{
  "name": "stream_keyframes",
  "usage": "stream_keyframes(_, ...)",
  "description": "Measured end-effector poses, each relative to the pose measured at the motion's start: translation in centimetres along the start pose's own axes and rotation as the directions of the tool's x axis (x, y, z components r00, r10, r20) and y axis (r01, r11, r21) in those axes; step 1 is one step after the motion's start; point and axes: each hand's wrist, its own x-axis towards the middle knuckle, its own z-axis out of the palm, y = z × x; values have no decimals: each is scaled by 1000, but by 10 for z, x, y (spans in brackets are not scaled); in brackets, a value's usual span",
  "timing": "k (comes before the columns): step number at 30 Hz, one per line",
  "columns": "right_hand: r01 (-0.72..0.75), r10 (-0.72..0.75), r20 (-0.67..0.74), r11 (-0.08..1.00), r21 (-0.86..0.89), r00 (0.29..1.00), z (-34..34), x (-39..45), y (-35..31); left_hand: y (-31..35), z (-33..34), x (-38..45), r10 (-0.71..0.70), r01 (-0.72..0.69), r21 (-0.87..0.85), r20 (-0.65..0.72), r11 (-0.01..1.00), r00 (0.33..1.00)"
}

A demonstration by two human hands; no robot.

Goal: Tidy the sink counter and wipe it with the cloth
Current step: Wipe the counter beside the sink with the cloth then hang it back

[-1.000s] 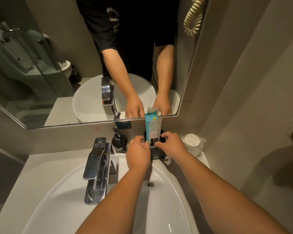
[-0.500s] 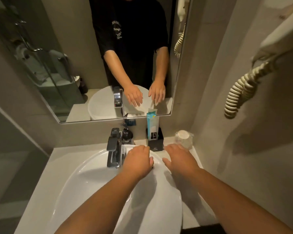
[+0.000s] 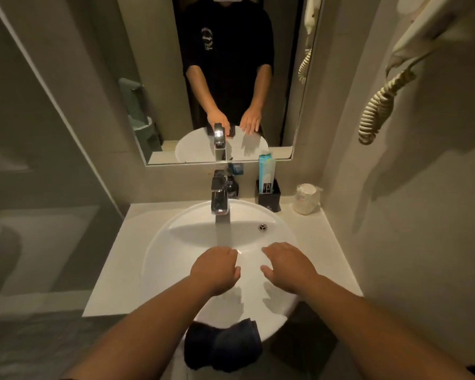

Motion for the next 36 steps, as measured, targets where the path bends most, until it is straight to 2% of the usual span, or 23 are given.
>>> stream_keyframes(5,-3,4,25,999,-52,1000,20,-45,-33,-9,5,-56,26,-25,56,-20,998,999)
stream_keyframes(9,10,-9,78,1000,-11,997,44,-85,-59,-19,17,-102,41,-45,127,37,991,998)
stream_keyframes(12,76,-78,140,997,25,987,61,-105,-71,-24,28,-129,67,-72,80,71,994,995)
stream_keyframes(18,192,-170,174,974,-122,970,81,-99,-76,-15,46,-144,177,-181,-1,191,984,965)
stream_keyframes(21,219,-204,145,971,-97,968,96,-94,-73,-11,58,-139,181,-181,-14,183,983,966)
stream_keyframes(26,160,-161,-26,986,-43,987,110,-102,-74,-7,72,-146,77,-78,6,59,997,995)
stream_keyframes(29,139,-139,-29,990,-19,990,103,-112,-75,-2,67,-161,77,-76,38,-14,996,997)
stream_keyframes(30,134,-134,-2,991,16,991,97,-116,-75,-1,63,-166,97,-96,34,-23,995,995)
stream_keyframes(32,109,-123,62,975,192,990,80,-126,-74,1,48,-179,95,-94,-38,10,995,995)
stream_keyframes(34,84,-133,106,924,374,985,57,-135,-72,5,27,-192,57,-30,-201,131,979,990)
stream_keyframes(36,72,-155,127,862,502,980,35,-138,-72,9,4,-208,41,59,-390,243,919,969)
